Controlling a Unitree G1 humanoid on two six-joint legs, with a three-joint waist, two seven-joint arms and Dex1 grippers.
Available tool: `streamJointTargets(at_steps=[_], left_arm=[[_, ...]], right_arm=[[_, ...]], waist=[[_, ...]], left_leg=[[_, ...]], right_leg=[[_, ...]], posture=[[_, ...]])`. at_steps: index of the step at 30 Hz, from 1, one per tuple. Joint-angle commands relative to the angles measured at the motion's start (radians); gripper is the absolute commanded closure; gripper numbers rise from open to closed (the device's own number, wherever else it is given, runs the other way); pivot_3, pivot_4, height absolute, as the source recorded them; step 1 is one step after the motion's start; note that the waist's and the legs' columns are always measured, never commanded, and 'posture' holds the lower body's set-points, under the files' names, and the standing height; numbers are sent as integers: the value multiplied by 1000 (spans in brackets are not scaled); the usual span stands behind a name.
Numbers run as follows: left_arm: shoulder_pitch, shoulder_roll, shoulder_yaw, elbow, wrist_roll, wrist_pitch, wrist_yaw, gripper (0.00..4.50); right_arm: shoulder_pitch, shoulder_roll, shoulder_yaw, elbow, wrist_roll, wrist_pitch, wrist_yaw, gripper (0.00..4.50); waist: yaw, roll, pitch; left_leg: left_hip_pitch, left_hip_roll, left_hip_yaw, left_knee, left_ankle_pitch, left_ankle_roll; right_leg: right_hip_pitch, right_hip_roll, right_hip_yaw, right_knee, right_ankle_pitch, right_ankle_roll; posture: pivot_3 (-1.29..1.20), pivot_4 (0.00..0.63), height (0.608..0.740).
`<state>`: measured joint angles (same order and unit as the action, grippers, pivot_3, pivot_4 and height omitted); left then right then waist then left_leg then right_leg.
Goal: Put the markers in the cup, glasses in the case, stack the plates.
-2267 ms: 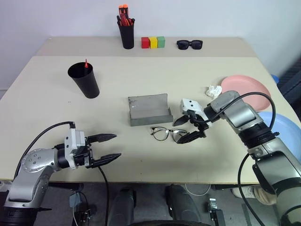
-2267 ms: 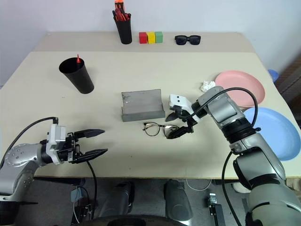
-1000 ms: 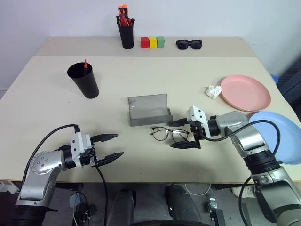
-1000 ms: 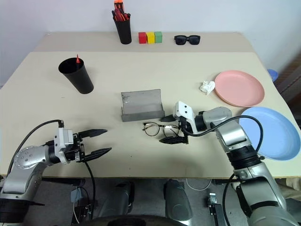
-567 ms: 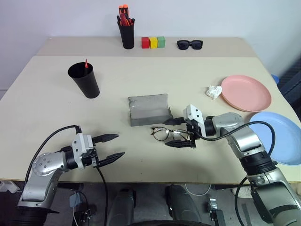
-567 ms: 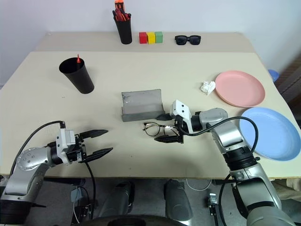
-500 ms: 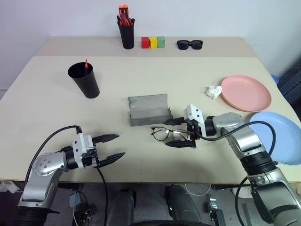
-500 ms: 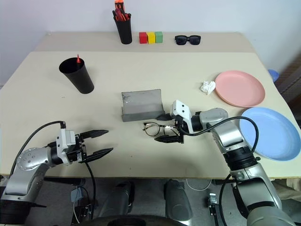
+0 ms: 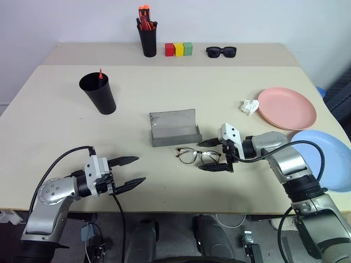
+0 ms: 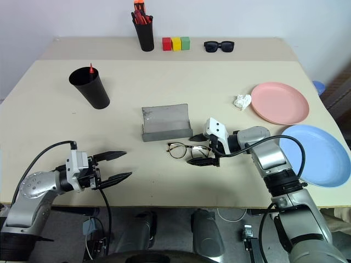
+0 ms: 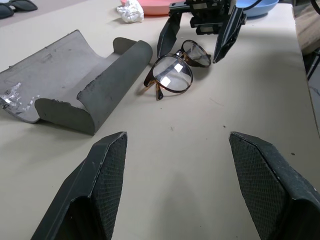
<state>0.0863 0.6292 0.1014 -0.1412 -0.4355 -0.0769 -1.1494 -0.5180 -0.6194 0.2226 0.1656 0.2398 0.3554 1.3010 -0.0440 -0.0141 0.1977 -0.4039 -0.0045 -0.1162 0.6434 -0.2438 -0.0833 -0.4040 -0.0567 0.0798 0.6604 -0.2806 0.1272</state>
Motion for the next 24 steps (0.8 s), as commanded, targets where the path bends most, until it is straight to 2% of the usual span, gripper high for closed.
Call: streamJointTargets(at_steps=[1,6,21,23,24], left_arm=[[9,9,2,-37,-2,-10,2,1139],[11,9,0,-41,-1,-9,2,1139],[23,12,0,-39,2,-22,-7,1139],[24,9,0,-32,5,-30,-9,1139],[23,8,-1,-30,7,-32,-10,1139]], right_arm=[[-17,-8,-18,-10,6,-14,2,1270],[-16,-8,-19,-22,8,-11,0,3845],[-18,-11,-18,-49,19,13,2,3845],[-19,-11,-18,-46,18,11,2,4403],[-19,-10,-18,-46,19,12,2,4481]], waist=[[0,0,0],[0,0,0],[0,0,0],[0,0,0],[0,0,0]], left_leg=[[0,0,0,0,0,0],[0,0,0,0,0,0],[0,0,0,-1,0,0],[0,0,0,-1,0,0],[0,0,0,-1,0,0]], right_leg=[[0,0,0,0,0,0],[0,0,0,0,0,0],[1,0,0,-2,0,0],[1,0,0,-2,0,0],[1,0,0,-2,0,0]], posture=[[0,150,740],[0,150,740],[0,150,740],[0,150,740],[0,150,740]])
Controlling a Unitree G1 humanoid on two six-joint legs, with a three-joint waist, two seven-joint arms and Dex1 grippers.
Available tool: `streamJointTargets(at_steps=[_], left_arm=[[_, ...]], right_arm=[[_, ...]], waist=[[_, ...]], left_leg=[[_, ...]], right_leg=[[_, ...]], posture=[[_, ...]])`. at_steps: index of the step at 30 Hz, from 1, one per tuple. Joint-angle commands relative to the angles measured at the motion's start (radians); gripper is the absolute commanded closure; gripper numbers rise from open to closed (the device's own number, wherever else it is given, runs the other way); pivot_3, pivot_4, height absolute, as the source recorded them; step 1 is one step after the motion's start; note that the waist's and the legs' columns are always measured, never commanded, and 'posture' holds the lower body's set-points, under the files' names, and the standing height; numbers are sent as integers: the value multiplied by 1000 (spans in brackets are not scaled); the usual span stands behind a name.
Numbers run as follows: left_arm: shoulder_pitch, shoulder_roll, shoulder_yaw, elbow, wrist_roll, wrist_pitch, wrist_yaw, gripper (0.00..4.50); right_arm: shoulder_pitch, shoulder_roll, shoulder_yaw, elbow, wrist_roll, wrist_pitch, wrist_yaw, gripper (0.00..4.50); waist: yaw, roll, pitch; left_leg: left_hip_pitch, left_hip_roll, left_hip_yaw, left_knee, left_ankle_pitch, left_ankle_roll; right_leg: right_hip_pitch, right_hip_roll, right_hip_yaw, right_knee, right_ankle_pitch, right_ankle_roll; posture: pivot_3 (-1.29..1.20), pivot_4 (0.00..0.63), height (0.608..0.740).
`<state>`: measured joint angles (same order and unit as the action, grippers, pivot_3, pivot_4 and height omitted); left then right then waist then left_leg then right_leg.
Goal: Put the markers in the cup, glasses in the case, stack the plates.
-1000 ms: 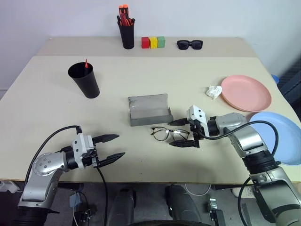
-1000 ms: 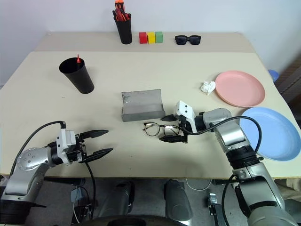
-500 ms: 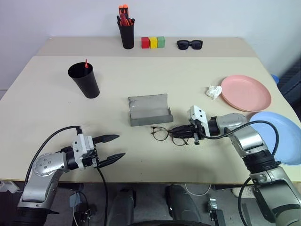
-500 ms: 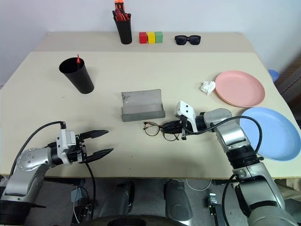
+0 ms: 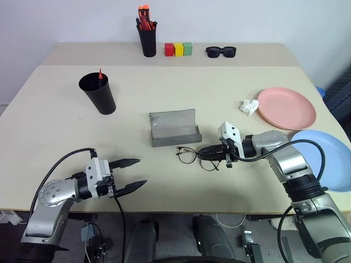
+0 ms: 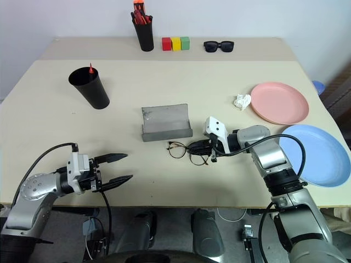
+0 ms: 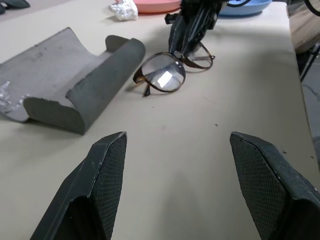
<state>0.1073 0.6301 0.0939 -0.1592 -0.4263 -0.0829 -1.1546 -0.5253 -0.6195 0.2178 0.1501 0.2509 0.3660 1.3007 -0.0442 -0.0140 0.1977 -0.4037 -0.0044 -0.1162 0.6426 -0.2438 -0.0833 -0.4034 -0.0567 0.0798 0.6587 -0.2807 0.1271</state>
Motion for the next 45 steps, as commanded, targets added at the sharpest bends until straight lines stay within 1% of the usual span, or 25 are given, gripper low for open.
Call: streamJointTargets(at_steps=[1,9,20,21,23,27,42,43,45], left_arm=[[2,7,6,-10,-2,-28,-5,1139],[2,1,-2,10,3,-45,-7,1139],[-8,7,-9,-12,0,-26,4,1139],[-7,8,-8,-15,0,-24,5,1139],[-5,8,-8,-20,-1,-21,6,1139],[-4,11,-6,-35,-2,-7,12,1139],[-18,19,-9,-111,-7,69,51,1139],[-21,20,-11,-126,-8,84,60,1139],[-31,22,-17,-158,-11,116,78,1139]], right_arm=[[-12,-10,-14,-30,9,3,2,4481],[-7,-12,-14,-37,9,-2,-3,4481],[-11,-33,-3,-46,19,51,24,4481],[-11,-33,-4,-46,18,50,23,4244],[-10,-35,-1,-48,19,52,29,3622],[-11,-11,-15,-36,6,19,-16,1702],[-6,-22,-2,-43,17,41,1,1702],[-6,-22,-2,-40,15,40,2,2228],[-6,-25,0,-39,13,43,9,3029]], waist=[[0,0,0],[0,0,0],[1,0,0],[1,0,0],[0,0,0],[0,0,0],[0,0,0],[0,0,0],[0,0,0]], left_leg=[[0,0,0,0,0,0],[0,0,0,0,0,0],[0,0,0,0,0,0],[0,0,0,0,0,0],[0,0,0,0,0,0],[0,0,0,0,0,0],[0,0,0,-1,0,0],[0,0,0,-1,0,0],[0,0,0,-1,0,0]], right_leg=[[0,0,0,0,0,0],[0,0,0,-1,0,0],[1,0,0,-2,0,0],[1,0,0,-2,0,0],[1,0,0,-3,0,0],[1,0,0,-3,0,0],[1,0,0,-3,0,0],[1,0,0,-3,0,0],[1,0,0,-3,0,0]], posture=[[0,150,740],[0,150,740],[0,150,740],[0,150,740],[0,150,740],[0,150,740],[0,150,740],[0,150,740],[0,150,740]])
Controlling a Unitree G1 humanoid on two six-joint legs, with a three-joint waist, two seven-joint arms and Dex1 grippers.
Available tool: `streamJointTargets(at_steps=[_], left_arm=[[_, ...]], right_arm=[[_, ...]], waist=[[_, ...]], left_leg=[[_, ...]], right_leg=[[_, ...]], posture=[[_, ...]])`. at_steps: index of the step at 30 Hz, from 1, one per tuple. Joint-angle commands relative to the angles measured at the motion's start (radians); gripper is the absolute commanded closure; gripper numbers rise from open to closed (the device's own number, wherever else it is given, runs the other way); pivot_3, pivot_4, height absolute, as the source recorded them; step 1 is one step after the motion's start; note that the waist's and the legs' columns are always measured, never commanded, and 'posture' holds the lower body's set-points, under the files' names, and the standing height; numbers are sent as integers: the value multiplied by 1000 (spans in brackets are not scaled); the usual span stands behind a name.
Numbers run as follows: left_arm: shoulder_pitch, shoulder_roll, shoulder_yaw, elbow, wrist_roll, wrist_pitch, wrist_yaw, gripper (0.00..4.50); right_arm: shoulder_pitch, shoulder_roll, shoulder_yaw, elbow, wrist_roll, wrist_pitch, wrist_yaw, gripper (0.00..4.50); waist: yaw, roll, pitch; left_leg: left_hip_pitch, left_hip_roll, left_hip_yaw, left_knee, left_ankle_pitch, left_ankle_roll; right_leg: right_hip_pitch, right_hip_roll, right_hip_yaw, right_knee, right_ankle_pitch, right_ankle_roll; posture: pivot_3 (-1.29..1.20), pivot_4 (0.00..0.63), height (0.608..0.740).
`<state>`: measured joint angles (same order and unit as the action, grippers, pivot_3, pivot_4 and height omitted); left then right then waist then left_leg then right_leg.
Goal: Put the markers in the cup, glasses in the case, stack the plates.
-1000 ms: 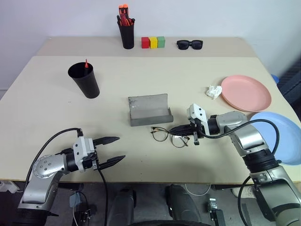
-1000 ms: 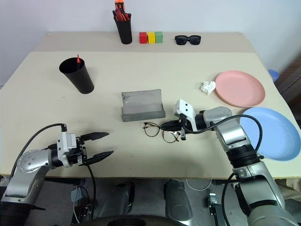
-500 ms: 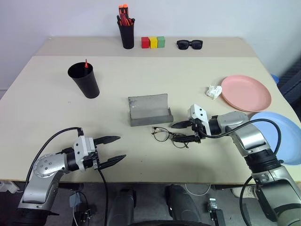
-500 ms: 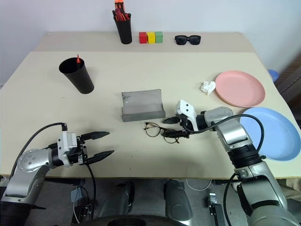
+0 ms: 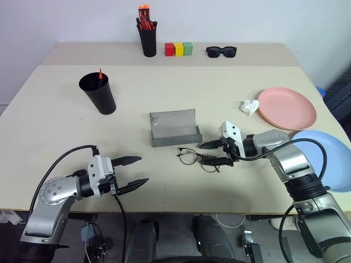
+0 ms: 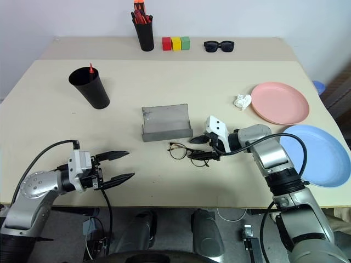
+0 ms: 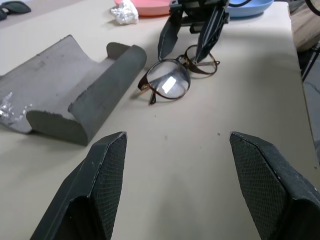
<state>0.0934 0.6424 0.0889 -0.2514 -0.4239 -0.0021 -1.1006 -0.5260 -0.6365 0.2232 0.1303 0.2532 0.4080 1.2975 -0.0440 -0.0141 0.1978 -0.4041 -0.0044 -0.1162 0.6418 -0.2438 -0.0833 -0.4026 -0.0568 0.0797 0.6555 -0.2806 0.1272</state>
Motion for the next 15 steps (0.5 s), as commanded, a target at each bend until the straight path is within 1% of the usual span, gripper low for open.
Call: streamJointTargets(at_steps=[1,2,3,15], left_arm=[[-23,10,-14,-78,-15,51,32,1139],[-29,11,-15,-88,-16,64,40,1139],[-34,12,-16,-97,-18,77,46,1139],[-52,14,-14,-129,-25,127,67,1139]], right_arm=[[-5,-9,-4,-19,9,0,14,3589],[-4,-8,-3,-18,7,-2,15,4198],[-3,-8,-3,-17,6,-3,15,4434],[-5,-21,-1,-29,7,8,24,4434]], waist=[[1,0,0],[1,0,0],[0,0,0],[0,0,0]], left_leg=[[0,0,0,0,0,0],[0,0,0,0,0,0],[0,0,0,0,0,0],[0,0,0,0,0,0]], right_leg=[[0,0,0,0,0,0],[0,0,0,0,0,0],[0,0,0,0,0,0],[0,0,0,0,0,0]], posture=[[0,150,740],[0,150,740],[0,150,740],[0,150,740]])
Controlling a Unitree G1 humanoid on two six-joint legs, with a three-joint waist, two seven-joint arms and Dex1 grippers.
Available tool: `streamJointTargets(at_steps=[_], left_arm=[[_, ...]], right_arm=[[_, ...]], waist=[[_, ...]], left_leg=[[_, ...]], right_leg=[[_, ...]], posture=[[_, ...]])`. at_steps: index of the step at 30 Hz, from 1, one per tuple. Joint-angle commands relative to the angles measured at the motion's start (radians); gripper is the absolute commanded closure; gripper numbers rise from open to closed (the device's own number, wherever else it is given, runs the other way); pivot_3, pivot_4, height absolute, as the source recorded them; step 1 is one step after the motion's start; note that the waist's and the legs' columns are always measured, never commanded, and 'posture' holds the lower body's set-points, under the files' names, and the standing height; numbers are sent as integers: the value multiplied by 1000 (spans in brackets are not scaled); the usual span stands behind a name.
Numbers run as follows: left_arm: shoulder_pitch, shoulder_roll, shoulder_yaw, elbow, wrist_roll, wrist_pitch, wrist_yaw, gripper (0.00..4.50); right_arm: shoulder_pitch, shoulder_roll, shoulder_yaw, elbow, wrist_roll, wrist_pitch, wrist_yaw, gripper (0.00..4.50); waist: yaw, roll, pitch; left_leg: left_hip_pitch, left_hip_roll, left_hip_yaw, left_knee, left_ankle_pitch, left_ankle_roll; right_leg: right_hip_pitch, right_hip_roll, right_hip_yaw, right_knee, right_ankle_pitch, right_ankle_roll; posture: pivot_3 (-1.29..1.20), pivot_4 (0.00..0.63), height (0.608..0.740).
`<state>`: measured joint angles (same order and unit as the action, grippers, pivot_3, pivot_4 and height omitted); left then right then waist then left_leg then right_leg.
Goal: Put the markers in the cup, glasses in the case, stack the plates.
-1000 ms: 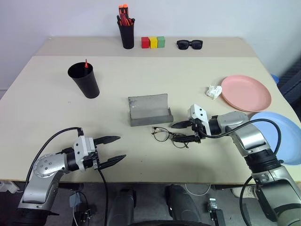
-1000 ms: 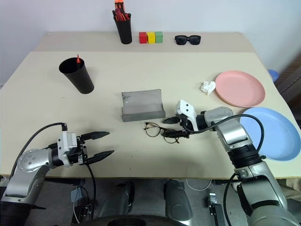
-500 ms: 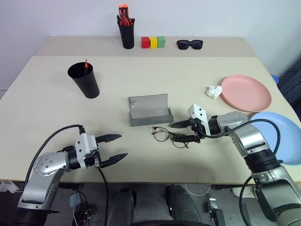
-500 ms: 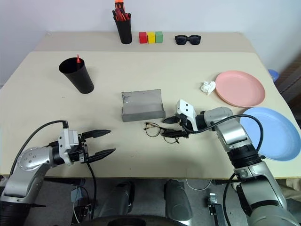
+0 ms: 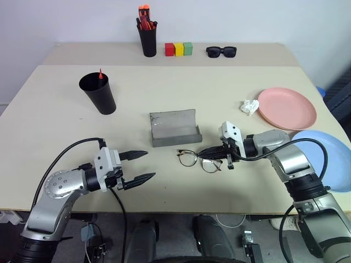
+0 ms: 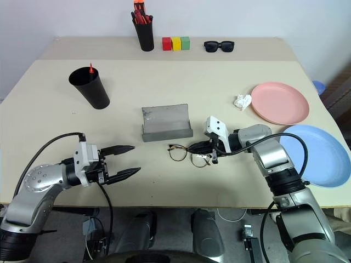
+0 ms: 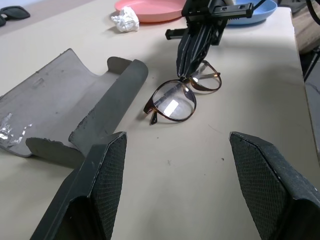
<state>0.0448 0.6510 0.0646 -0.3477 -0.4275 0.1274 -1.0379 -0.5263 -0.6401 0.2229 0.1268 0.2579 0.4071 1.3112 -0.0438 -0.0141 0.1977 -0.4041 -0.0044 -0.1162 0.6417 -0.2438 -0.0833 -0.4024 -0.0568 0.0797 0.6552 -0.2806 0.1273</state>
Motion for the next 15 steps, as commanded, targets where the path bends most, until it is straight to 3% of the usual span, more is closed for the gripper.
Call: streamJointTargets(at_steps=[1,7,8,10,15], left_arm=[[-3,5,10,-31,-21,-4,4,1139],[-1,0,8,-20,-16,-15,0,1139],[-1,-1,8,-17,-15,-18,-1,1139],[1,-2,8,-13,-15,-22,-3,1139],[12,-3,12,-2,-12,-39,-10,1139]], right_arm=[[-4,-20,0,-28,4,17,13,4434],[-6,-39,6,-28,8,44,45,4434],[-7,-39,5,-27,8,44,46,4199],[-12,-37,3,-24,10,50,48,3534],[-27,-28,-2,-9,7,37,46,1011]], waist=[[0,0,0],[1,0,0],[1,0,0],[1,0,0],[-1,0,0]], left_leg=[[0,0,0,0,0,0],[0,0,0,0,0,0],[0,0,0,0,0,0],[0,0,0,0,0,0],[0,0,0,0,0,0]], right_leg=[[0,0,0,0,0,0],[0,0,0,0,0,0],[0,0,0,0,0,0],[0,0,0,0,0,0],[0,0,0,0,0,0]], posture=[[0,150,740],[0,150,740],[0,150,740],[0,150,740],[0,150,740]])
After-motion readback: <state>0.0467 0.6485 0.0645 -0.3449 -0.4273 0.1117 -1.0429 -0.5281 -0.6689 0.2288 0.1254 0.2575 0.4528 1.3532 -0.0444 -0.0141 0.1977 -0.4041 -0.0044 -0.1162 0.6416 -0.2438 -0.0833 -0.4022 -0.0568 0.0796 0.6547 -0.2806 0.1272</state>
